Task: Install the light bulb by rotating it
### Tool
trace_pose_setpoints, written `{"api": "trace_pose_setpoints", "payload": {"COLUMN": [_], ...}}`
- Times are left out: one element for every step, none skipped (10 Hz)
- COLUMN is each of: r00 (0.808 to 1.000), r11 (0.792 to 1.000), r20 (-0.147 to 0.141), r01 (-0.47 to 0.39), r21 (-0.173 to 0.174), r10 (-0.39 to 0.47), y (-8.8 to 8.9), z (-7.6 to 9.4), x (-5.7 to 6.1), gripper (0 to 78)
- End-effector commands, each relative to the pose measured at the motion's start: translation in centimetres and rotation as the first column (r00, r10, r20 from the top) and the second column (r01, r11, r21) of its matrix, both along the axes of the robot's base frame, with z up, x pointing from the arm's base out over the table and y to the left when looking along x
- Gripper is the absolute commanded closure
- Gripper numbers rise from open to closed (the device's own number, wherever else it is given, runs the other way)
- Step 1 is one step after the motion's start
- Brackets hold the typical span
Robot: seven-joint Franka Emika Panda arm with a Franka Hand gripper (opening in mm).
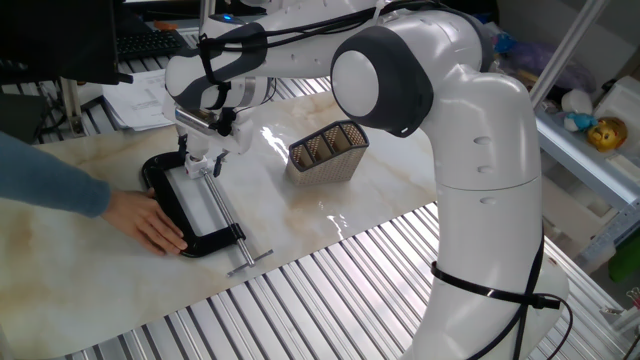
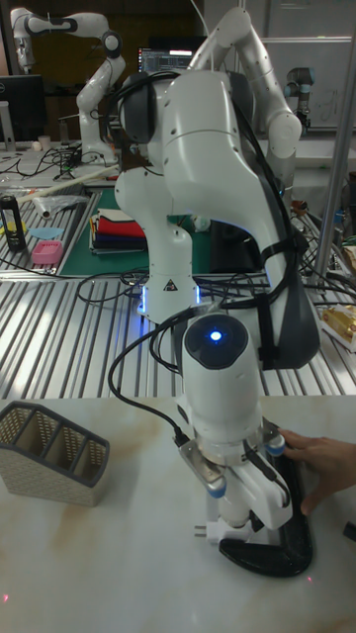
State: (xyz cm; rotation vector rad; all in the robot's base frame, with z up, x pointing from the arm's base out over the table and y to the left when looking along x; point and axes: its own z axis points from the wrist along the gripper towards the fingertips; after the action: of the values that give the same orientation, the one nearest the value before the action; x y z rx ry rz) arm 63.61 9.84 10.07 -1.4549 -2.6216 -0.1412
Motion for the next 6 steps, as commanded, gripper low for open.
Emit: {"api": "trace_pose_setpoints", "payload": {"r00": [1.000, 0.999, 0.999, 0.999, 0.999, 0.999], "r11": [1.000, 0.999, 0.999, 0.999, 0.998, 0.997], "r20": [0.011, 0.019, 0.020, 0.027, 0.028, 0.024], "r01": [-0.003, -0.031, -0.032, -0.042, -0.048, -0.044], "r21": [0.008, 0.014, 0.015, 0.028, 0.048, 0.066], "r10": [0.003, 0.030, 0.032, 0.042, 0.047, 0.043], "y": [-0.05, -0.06, -0.06, -0.11, -0.26, -0.45], "z": [0.16, 0.18, 0.19, 0.27, 0.55, 0.87], "x": [0.09, 0.08, 0.07, 0.03, 0.07, 0.13], "gripper": [0.2, 0.2, 0.2, 0.2, 0.2, 0.2]}}
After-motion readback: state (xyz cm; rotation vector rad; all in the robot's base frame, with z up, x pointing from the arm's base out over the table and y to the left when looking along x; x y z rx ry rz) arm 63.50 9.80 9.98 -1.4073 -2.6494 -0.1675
